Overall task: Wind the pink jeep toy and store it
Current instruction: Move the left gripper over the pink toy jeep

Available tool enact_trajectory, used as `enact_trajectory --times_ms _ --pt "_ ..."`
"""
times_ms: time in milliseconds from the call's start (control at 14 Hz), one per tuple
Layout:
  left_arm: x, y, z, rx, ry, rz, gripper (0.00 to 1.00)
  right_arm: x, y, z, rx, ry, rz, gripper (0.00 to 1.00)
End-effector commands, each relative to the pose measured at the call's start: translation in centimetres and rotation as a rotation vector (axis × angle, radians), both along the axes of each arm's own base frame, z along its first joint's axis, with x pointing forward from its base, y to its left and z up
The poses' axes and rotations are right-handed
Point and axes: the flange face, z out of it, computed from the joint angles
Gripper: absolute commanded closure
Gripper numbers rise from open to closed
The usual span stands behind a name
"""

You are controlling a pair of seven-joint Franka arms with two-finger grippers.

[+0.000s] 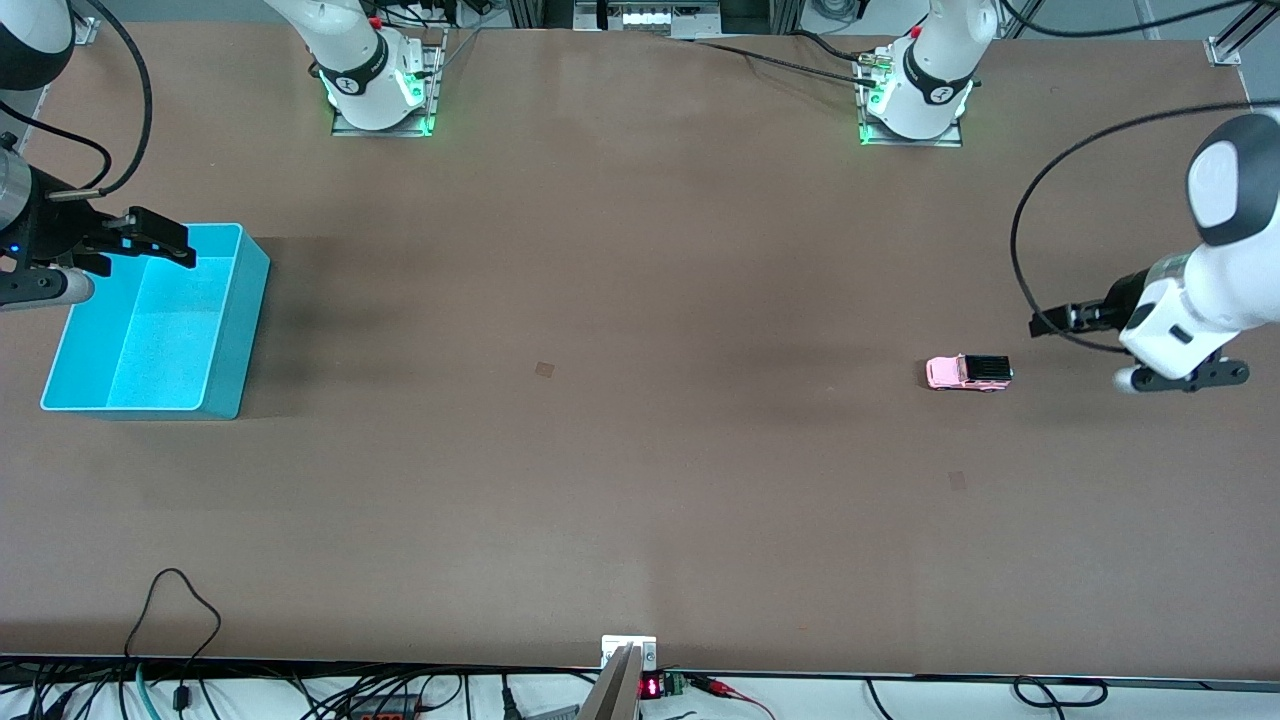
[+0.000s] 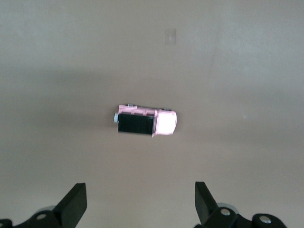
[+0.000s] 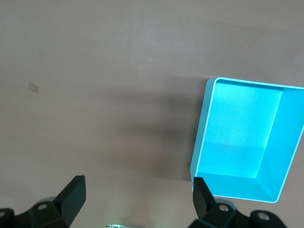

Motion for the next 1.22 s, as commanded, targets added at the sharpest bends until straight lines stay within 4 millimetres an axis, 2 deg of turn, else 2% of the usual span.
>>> enact_trajectory --times_ms 0,143,358,573,860,1147 --pt "0.5 0.0 -2.9 -0.012 -0.002 0.001 0.0 -0.7 1.5 0.6 -0.01 -0.004 0.012 0.0" --pt "0.0 -0.3 -5.0 -0.021 -0.013 -0.066 0.0 -0.7 2.2 0.9 -0.009 -0.01 0.024 0.0" --pt "-1.5 -0.1 -9.1 -0.067 -0.029 -0.352 0.0 -0.8 2.4 0.9 -0.022 -0.006 0.031 0.0" --pt "-3.0 0.5 -12.3 -0.031 0.021 -0.603 0.0 -0.9 2.4 0.9 -0.022 -0.003 0.031 0.0" --pt "-1.5 0.8 -14.6 -0.046 -0.067 -1.004 0.0 -0.9 2.1 0.8 -0.022 0.0 0.025 0.0" --pt "-2.1 0.7 -16.6 -0.07 -0.087 -1.209 0.0 -0.9 2.2 0.8 -0.022 0.002 0.027 0.0"
